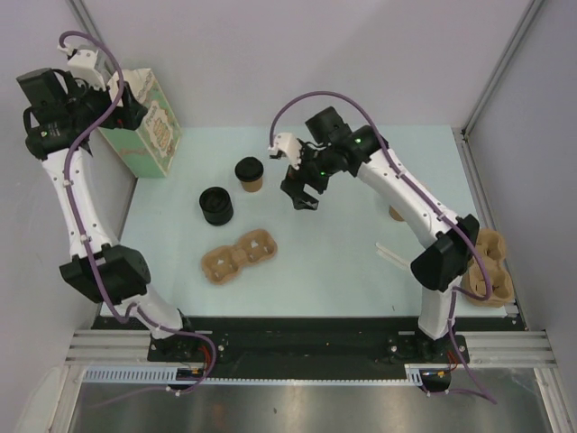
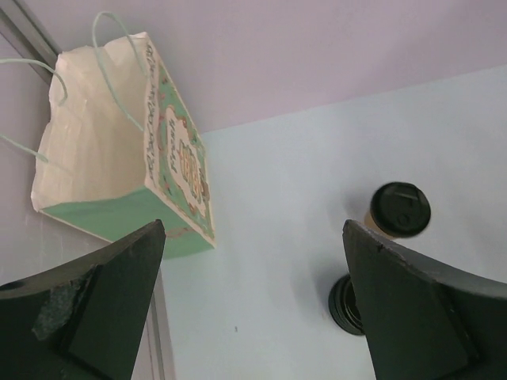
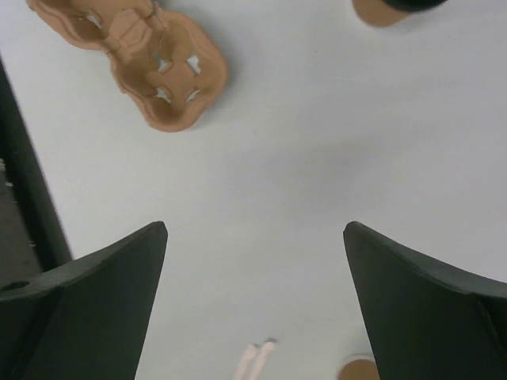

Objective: Pack the takeout coffee

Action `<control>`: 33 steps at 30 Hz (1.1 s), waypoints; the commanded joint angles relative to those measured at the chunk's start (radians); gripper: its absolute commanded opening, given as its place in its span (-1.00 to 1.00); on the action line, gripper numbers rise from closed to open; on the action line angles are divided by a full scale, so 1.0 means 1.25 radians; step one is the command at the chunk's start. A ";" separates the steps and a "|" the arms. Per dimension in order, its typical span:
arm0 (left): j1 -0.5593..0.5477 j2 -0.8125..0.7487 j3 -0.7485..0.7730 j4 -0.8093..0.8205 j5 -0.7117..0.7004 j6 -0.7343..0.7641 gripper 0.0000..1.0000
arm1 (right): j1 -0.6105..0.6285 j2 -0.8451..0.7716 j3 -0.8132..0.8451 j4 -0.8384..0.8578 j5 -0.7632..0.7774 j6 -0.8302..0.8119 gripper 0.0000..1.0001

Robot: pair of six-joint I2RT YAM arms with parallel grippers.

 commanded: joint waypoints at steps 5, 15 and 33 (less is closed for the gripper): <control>0.006 0.189 0.168 0.183 -0.082 -0.107 0.94 | -0.067 -0.153 -0.200 0.022 -0.105 0.156 0.99; 0.006 0.325 0.195 0.295 -0.080 -0.118 0.63 | -0.131 -0.199 -0.266 0.018 -0.142 0.176 0.99; -0.042 0.442 0.240 0.298 -0.125 -0.052 -0.09 | -0.263 -0.211 -0.262 0.005 -0.209 0.209 0.99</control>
